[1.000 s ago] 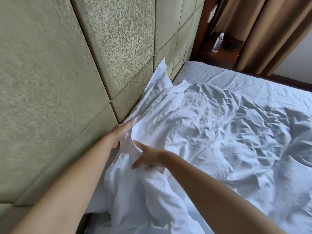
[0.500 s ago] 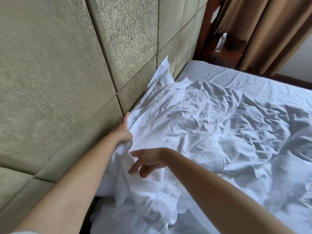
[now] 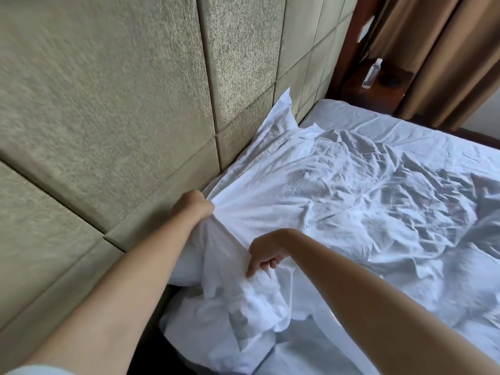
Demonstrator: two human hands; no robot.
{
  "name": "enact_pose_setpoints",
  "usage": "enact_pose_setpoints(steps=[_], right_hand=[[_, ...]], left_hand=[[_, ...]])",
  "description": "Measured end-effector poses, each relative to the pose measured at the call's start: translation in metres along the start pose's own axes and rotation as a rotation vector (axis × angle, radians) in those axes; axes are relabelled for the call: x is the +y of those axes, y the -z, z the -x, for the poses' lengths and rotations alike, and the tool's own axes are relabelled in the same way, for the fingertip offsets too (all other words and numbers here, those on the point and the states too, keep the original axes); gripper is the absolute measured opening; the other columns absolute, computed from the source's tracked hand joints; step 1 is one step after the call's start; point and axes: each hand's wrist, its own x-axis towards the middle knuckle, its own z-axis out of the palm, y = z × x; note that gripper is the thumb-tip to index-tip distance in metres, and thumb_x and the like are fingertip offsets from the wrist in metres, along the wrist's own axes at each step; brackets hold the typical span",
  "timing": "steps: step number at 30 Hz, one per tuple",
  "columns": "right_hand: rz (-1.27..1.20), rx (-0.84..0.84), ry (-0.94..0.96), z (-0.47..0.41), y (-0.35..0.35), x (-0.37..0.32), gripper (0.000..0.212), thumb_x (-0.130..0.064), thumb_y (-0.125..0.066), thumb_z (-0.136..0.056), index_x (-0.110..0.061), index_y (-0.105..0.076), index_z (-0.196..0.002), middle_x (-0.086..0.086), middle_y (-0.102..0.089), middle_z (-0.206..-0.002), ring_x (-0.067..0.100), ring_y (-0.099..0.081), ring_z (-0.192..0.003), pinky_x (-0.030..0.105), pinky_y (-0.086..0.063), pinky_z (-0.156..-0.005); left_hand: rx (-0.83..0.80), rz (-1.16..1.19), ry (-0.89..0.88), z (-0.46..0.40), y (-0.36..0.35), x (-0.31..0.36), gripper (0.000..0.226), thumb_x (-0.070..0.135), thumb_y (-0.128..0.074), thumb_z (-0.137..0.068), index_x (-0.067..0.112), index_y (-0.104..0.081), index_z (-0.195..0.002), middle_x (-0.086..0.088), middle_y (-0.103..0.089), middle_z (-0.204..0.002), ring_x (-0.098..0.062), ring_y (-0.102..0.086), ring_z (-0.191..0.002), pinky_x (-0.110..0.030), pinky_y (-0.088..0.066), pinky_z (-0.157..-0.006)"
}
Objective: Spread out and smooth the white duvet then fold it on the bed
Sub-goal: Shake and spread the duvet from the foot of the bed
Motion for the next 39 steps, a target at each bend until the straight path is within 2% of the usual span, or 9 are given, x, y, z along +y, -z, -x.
enact_pose_setpoints(steps=[4, 6, 10, 13, 18, 24, 28, 34, 39], right_hand=[[-0.288, 0.201, 0.171, 0.007, 0.000, -0.012, 0.026, -0.023, -0.071, -0.084, -0.015, -0.050, -0.069, 0.001, -0.043, -0.064, 0.013, -0.038, -0.055, 0.020, -0.033, -0.052], [-0.286, 0.180, 0.189, 0.009, -0.004, -0.016, 0.013, -0.022, -0.071, -0.084, -0.016, -0.061, -0.091, -0.002, -0.053, -0.072, 0.011, -0.049, -0.066, 0.020, -0.041, -0.061], [-0.182, 0.070, 0.144, 0.005, -0.017, -0.003, 0.065, -0.009, -0.066, -0.087, -0.019, -0.036, -0.144, 0.014, -0.062, -0.121, 0.020, -0.061, -0.101, 0.031, -0.049, -0.092], [-0.270, 0.094, 0.183, 0.003, -0.019, 0.013, 0.061, 0.000, -0.051, -0.092, -0.024, -0.034, -0.145, 0.014, -0.060, -0.128, 0.024, -0.060, -0.112, 0.034, -0.047, -0.095], [-0.428, 0.299, 0.116, -0.004, -0.021, 0.023, 0.052, -0.004, -0.058, -0.088, -0.023, -0.047, -0.135, 0.002, -0.064, -0.085, 0.011, -0.062, -0.069, 0.022, -0.051, -0.069], [-0.416, 0.441, 0.130, 0.000, -0.034, 0.037, 0.032, -0.002, -0.059, -0.087, -0.019, -0.059, -0.114, 0.007, -0.064, -0.087, 0.010, -0.058, -0.059, 0.017, -0.042, -0.051], [-0.437, 0.502, 0.150, 0.012, -0.041, 0.047, 0.027, 0.000, -0.055, -0.088, -0.016, -0.060, -0.109, 0.007, -0.064, -0.087, 0.012, -0.056, -0.056, 0.019, -0.041, -0.051], [-0.400, 0.601, 0.192, 0.014, -0.058, 0.060, 0.038, -0.003, -0.058, -0.083, -0.015, -0.062, -0.119, 0.014, -0.067, -0.100, 0.022, -0.063, -0.074, 0.026, -0.050, -0.062], [-0.348, 0.615, 0.210, 0.016, -0.077, 0.081, 0.036, -0.004, -0.057, -0.087, -0.013, -0.059, -0.122, 0.016, -0.067, -0.111, 0.027, -0.065, -0.099, 0.033, -0.051, -0.085]], left_hand=[[0.459, -0.087, -0.209, 0.009, -0.004, 0.000, 0.022, 0.021, -0.047, -0.091, 0.006, -0.060, -0.101, -0.015, -0.057, -0.112, -0.037, -0.059, -0.098, -0.039, -0.046, -0.073], [0.275, 0.096, -0.147, 0.011, -0.011, 0.002, 0.022, 0.023, -0.052, -0.087, 0.008, -0.058, -0.102, -0.015, -0.060, -0.107, -0.035, -0.061, -0.092, -0.036, -0.046, -0.070], [-0.370, 0.169, 0.062, 0.023, -0.023, -0.003, 0.050, 0.017, -0.068, -0.068, 0.013, -0.048, -0.114, -0.013, -0.059, -0.087, -0.023, -0.055, -0.058, -0.028, -0.047, -0.054], [-0.333, 0.081, 0.019, 0.026, -0.029, -0.008, 0.077, 0.005, -0.063, -0.068, 0.014, -0.029, -0.137, -0.017, -0.055, -0.102, -0.027, -0.064, -0.077, -0.029, -0.052, -0.053], [-0.316, 0.010, -0.005, 0.039, -0.038, -0.010, 0.118, 0.016, -0.070, -0.076, 0.029, 0.024, -0.147, -0.017, -0.037, -0.137, -0.029, -0.059, -0.102, -0.030, -0.055, -0.059], [-0.025, -0.294, -0.207, 0.063, -0.032, -0.012, 0.051, 0.007, -0.048, -0.089, 0.019, -0.029, -0.135, -0.009, -0.055, -0.111, -0.027, -0.057, -0.095, -0.036, -0.046, -0.069], [0.302, -0.305, -0.259, 0.062, -0.019, -0.020, 0.047, 0.000, -0.041, -0.090, 0.017, -0.034, -0.133, -0.015, -0.055, -0.119, -0.034, -0.058, -0.102, -0.040, -0.049, -0.076], [0.156, -0.280, -0.307, 0.101, -0.059, -0.018, 0.072, 0.014, -0.044, -0.092, 0.027, -0.005, -0.151, -0.008, -0.017, -0.152, -0.030, -0.031, -0.131, -0.040, -0.041, -0.099], [0.161, -0.374, -0.405, 0.137, -0.080, -0.014, 0.053, 0.003, -0.047, -0.086, 0.017, -0.043, -0.137, -0.008, -0.022, -0.151, -0.026, -0.025, -0.136, -0.035, -0.033, -0.102]])
